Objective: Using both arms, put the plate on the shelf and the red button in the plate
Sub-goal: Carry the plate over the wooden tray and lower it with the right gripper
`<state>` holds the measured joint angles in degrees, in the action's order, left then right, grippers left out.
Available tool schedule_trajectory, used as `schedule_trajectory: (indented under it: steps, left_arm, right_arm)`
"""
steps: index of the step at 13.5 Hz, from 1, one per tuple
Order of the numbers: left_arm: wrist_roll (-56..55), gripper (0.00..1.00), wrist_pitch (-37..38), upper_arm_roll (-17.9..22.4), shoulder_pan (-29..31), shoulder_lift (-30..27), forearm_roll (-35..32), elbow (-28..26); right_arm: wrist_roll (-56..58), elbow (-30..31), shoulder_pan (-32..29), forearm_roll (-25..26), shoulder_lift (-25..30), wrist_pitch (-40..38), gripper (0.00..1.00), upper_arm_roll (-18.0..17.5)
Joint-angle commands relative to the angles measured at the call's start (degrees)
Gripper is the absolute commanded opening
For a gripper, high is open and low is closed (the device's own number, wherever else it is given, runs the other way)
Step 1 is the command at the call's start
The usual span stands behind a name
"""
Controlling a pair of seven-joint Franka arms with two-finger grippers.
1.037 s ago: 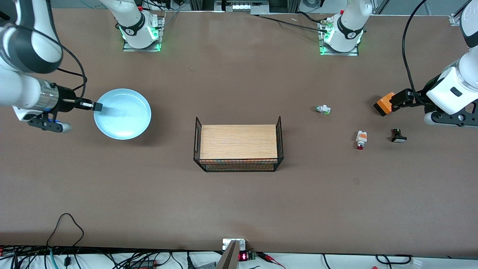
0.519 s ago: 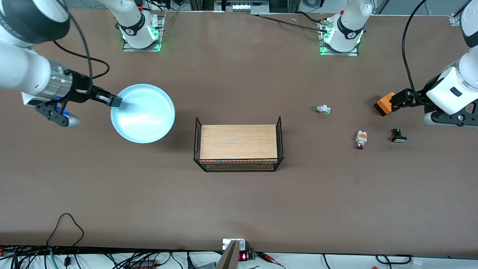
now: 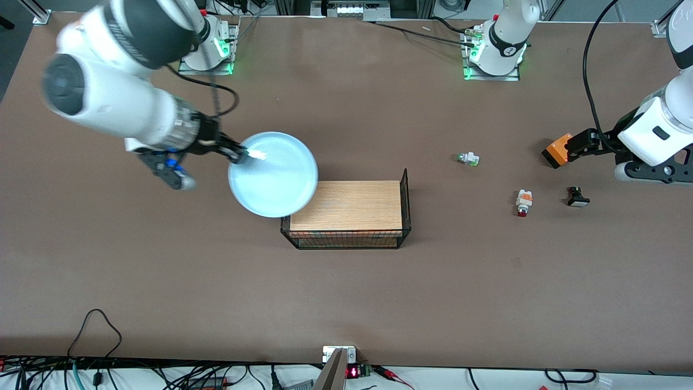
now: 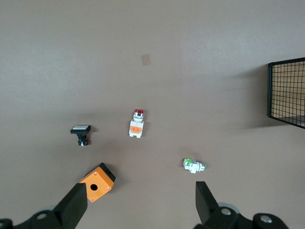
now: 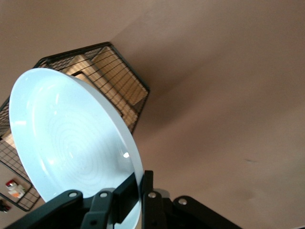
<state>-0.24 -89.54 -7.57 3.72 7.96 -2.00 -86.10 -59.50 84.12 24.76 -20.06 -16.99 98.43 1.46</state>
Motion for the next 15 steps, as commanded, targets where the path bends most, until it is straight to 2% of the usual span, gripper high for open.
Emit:
schedule_trajectory:
  steps: [1,7,15]
  left_arm:
    - [1.2,1.00,-0.4,0.2,-0.2,-1.5,0.2,-1.4]
    - [1.1,1.00,-0.4,0.1,-0.3,-1.5,0.0,-1.3]
    - [0.4,1.00,-0.3,-0.1,-0.2,-1.5,0.2,-1.3]
  right_arm:
    - [-6.9,-2.2,4.4,-1.0,-2.8,4.6,0.00,0.7]
    - [-12.7,-2.1,10.7,-0.9,-7.3,10.4,0.00,0.8]
    - [-11.4,-1.2,11.4,-0.2,-12.8,18.0,0.00,1.1]
